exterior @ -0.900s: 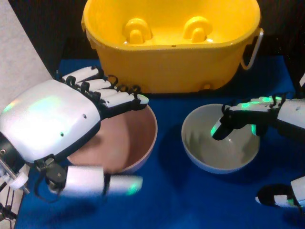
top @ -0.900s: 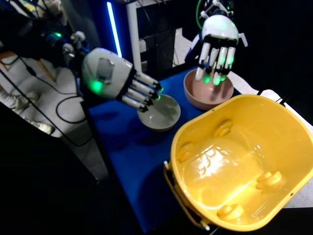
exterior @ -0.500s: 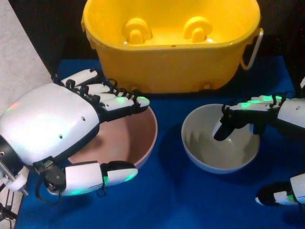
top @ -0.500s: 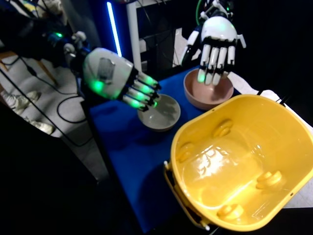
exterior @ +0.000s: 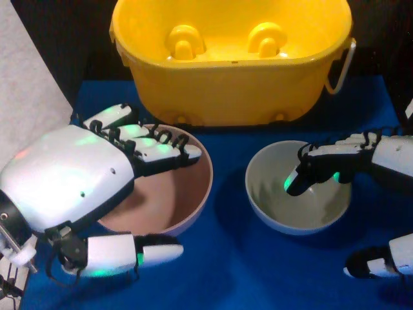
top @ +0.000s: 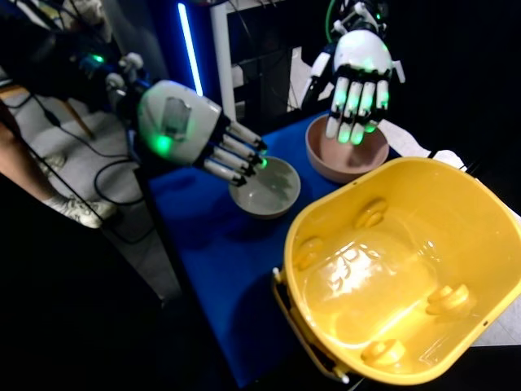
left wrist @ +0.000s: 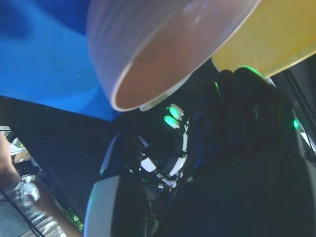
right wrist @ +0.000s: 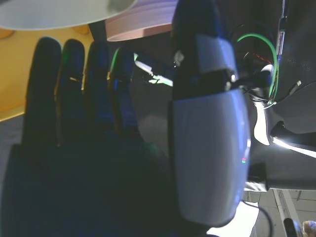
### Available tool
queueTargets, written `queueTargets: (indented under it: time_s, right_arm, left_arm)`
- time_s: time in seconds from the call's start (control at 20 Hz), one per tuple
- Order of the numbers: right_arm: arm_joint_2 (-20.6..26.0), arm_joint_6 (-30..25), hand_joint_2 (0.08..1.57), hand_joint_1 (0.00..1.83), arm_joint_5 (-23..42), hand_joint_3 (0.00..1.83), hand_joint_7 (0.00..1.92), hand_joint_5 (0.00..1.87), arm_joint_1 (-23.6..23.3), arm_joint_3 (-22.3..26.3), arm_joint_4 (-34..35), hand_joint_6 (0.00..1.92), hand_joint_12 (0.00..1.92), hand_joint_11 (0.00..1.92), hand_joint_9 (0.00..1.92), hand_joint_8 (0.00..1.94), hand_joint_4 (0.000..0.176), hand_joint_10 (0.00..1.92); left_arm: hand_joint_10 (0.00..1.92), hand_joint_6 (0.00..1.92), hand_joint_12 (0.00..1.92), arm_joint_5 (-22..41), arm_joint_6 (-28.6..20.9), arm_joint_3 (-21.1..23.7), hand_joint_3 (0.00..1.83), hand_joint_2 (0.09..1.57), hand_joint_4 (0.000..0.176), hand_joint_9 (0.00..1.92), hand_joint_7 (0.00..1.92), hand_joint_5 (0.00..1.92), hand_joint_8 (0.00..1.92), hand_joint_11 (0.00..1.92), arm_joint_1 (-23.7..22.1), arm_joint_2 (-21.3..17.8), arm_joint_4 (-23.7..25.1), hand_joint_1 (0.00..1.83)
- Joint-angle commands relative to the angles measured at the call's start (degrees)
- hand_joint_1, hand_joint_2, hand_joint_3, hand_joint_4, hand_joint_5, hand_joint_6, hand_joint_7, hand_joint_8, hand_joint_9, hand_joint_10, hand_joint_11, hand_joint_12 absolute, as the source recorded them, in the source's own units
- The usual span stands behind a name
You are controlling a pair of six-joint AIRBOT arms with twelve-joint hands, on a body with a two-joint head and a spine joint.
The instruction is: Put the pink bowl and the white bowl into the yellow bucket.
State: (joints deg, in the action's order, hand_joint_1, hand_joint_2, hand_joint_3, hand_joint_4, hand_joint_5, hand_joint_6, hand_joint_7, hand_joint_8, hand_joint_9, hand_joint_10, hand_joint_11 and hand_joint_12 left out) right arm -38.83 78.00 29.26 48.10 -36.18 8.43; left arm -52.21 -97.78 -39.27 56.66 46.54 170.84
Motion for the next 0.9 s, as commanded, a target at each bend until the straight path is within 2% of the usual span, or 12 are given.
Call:
queueTargets:
  time_s: [0.0, 0.15, 0.25, 0.35, 0.55, 0.85]
  right_arm:
    - [-0.3, -0.3, 0.9, 0.73, 5.3, 0.01, 0.37, 0.31, -0.3, -0.2, 0.0, 0.84, 1.62, 0.0, 0.18, 0.55, 0.0, 0.9]
    - [-1.8, -0.3, 0.93, 0.65, 5.1, 0.0, 0.41, 0.3, -0.3, -1.4, 0.0, 0.72, 1.5, 0.0, 0.23, 0.36, 0.0, 0.71]
    - [-2.7, -0.3, 0.94, 0.66, 4.6, 0.0, 0.43, 0.3, -0.3, -2.2, 0.0, 0.6, 1.34, 0.0, 0.23, 0.2, 0.0, 0.56]
    - [-3.7, -0.3, 0.92, 0.71, 4.2, 0.0, 0.45, 0.34, -0.3, -3.0, 0.1, 0.47, 1.36, 0.0, 0.27, 0.11, 0.0, 0.49]
    - [-5.5, -0.3, 0.89, 0.71, 3.7, 0.0, 0.45, 0.3, -0.3, -4.8, 0.2, 0.53, 1.42, 0.0, 0.25, 0.08, 0.0, 0.54]
    - [-9.3, -0.3, 0.87, 0.75, 2.1, 0.0, 0.45, 0.33, -0.1, -8.4, 0.4, 0.47, 1.39, 0.0, 0.26, 0.05, 0.0, 0.52]
  left_arm:
    - [0.34, 0.01, 1.58, -5.8, -0.3, -0.5, 0.0, 1.05, 0.0, 0.37, 0.55, 0.47, 0.0, 0.0, -0.2, 0.7, 1.7, 0.59]
    - [0.34, 0.01, 1.58, -3.8, -0.4, -2.4, 0.0, 1.05, 0.0, 0.39, 0.55, 0.47, 0.0, 0.02, -0.2, 2.8, 1.7, 0.6]
    - [0.31, 0.01, 1.53, -3.0, -0.4, -3.3, 0.0, 1.03, 0.0, 0.42, 0.57, 0.49, 0.0, 0.06, -0.2, 3.8, 1.5, 0.62]
    - [0.31, 0.01, 1.53, -2.7, -0.4, -4.2, 0.0, 1.03, 0.0, 0.43, 0.57, 0.5, 0.0, 0.08, -0.2, 4.8, 1.1, 0.64]
    - [0.19, 0.01, 1.47, -2.3, -0.4, -5.8, 0.0, 1.05, 0.0, 0.51, 0.58, 0.52, 0.0, 0.14, -0.3, 6.2, 0.5, 0.59]
    - [0.15, 0.0, 1.49, -2.0, -0.4, -7.3, 0.0, 1.05, 0.0, 0.53, 0.57, 0.51, 0.0, 0.18, -0.2, 7.9, -0.5, 0.6]
